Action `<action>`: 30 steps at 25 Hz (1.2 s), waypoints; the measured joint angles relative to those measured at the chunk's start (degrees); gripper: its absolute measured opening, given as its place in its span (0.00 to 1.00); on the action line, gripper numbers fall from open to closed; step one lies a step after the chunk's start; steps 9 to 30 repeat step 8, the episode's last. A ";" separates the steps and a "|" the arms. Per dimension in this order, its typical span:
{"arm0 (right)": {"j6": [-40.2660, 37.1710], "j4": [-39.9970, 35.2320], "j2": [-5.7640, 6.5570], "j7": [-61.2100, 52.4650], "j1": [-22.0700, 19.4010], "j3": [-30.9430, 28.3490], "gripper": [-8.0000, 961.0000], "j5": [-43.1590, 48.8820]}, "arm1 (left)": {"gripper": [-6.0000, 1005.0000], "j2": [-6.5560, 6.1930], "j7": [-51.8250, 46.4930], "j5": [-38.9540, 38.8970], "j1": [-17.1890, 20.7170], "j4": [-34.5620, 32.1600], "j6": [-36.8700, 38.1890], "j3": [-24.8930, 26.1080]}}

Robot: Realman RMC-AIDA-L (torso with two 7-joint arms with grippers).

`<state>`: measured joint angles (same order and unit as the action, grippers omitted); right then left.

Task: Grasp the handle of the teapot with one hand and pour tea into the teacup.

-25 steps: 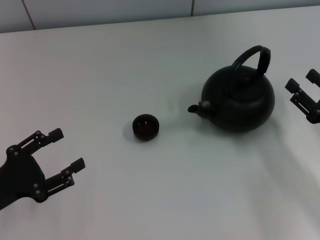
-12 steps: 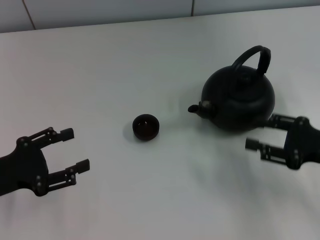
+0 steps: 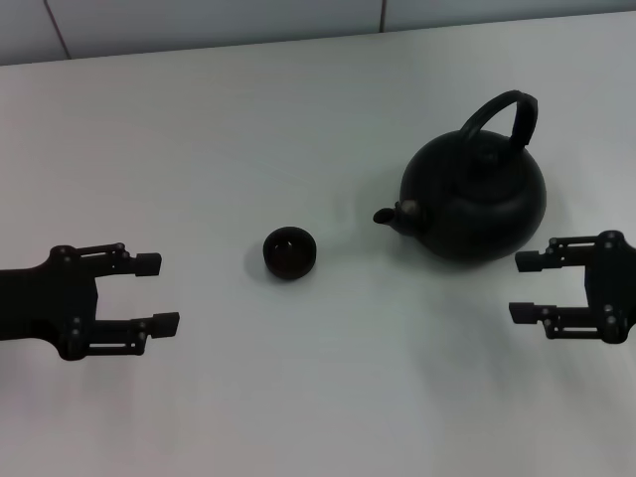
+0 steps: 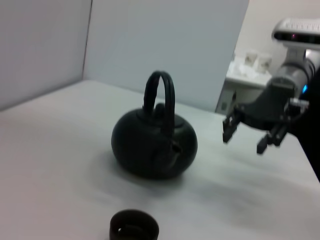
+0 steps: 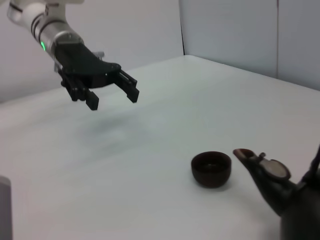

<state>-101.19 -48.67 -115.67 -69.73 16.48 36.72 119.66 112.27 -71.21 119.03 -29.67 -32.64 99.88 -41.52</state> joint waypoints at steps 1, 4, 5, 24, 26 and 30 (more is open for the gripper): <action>-0.03 -1.18 -0.01 -0.20 0.02 -0.01 0.65 0.17 | 0.79 0.03 -0.44 0.39 -0.10 -0.47 0.03 0.08; -0.04 -1.76 -0.03 -0.31 0.03 -0.01 0.65 0.36 | 0.79 0.06 -1.38 0.78 -0.38 -1.50 0.29 0.27; -0.05 -1.91 -0.03 -0.35 0.08 -0.01 0.65 0.48 | 0.79 -0.01 -1.49 0.78 -0.47 -1.66 0.34 0.26; -0.03 -2.44 -0.06 -0.39 0.15 0.01 0.65 0.58 | 0.79 -0.05 -1.76 0.80 -0.50 -2.13 0.40 0.26; -0.03 -2.44 -0.06 -0.39 0.15 0.01 0.65 0.58 | 0.79 -0.05 -1.76 0.80 -0.50 -2.13 0.40 0.26; -0.03 -2.44 -0.06 -0.39 0.15 0.01 0.65 0.58 | 0.79 -0.05 -1.76 0.80 -0.50 -2.13 0.40 0.26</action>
